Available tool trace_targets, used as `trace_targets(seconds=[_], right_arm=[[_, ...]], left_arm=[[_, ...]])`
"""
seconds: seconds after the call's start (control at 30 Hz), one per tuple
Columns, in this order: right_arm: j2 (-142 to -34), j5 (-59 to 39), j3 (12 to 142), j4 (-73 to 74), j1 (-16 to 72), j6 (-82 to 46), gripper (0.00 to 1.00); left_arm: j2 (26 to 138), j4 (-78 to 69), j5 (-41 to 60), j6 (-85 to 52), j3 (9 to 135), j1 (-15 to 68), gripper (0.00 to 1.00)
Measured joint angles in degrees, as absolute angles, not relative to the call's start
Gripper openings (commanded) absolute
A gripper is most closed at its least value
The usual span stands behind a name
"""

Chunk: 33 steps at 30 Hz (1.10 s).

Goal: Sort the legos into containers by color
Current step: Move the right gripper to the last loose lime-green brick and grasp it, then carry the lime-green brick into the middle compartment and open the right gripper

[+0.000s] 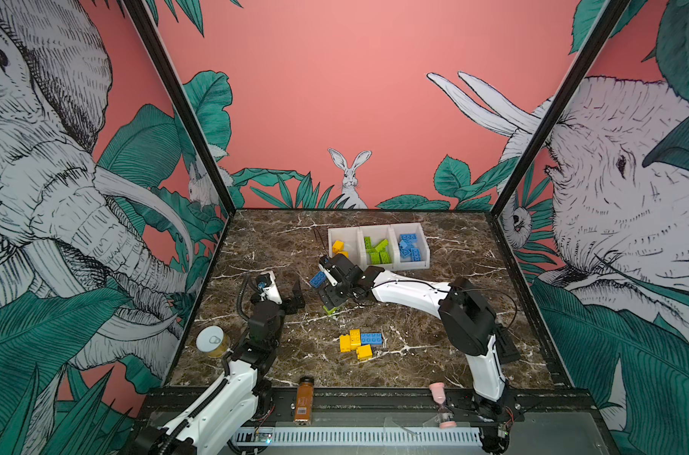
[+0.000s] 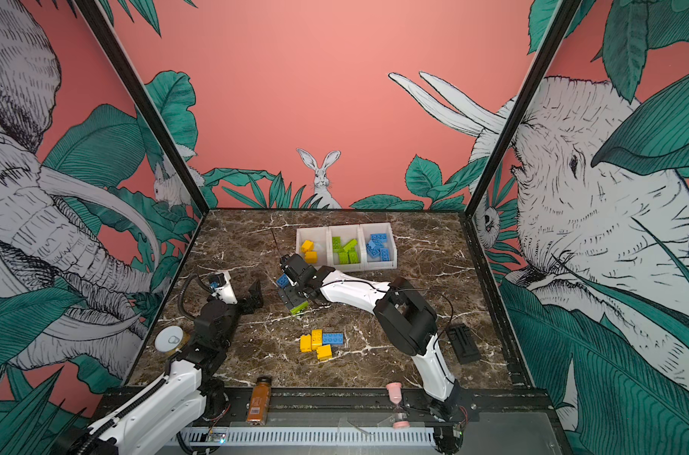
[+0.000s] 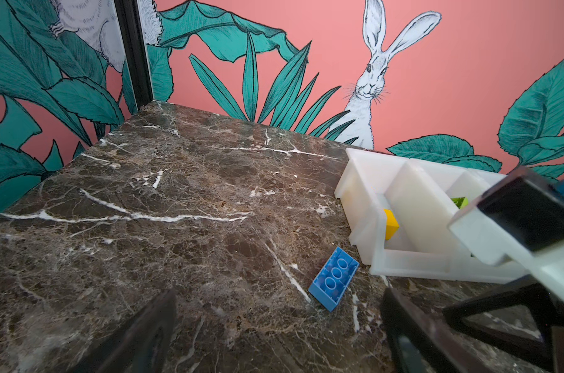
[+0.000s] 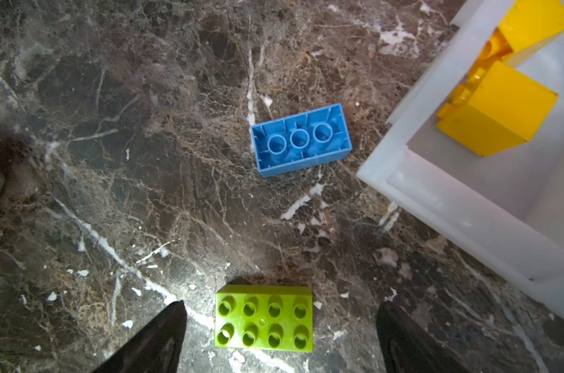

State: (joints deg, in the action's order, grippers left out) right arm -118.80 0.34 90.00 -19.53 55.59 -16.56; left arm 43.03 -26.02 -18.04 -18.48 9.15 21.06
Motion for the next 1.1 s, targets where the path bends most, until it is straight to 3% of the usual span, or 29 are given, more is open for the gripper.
trace_targets(seconds=[0.53, 1.1], right_arm=[[-125.8, 1.3, 92.1, -21.4, 57.4, -15.0, 0.85], [-123.2, 3.2, 87.1, -16.7, 57.2, -15.0, 0.57]], left_arm=[[44.8, -26.0, -17.8, -19.0, 9.2, 20.8, 0.99], [45.0, -26.0, -17.7, -19.9, 9.2, 20.4, 0.99]])
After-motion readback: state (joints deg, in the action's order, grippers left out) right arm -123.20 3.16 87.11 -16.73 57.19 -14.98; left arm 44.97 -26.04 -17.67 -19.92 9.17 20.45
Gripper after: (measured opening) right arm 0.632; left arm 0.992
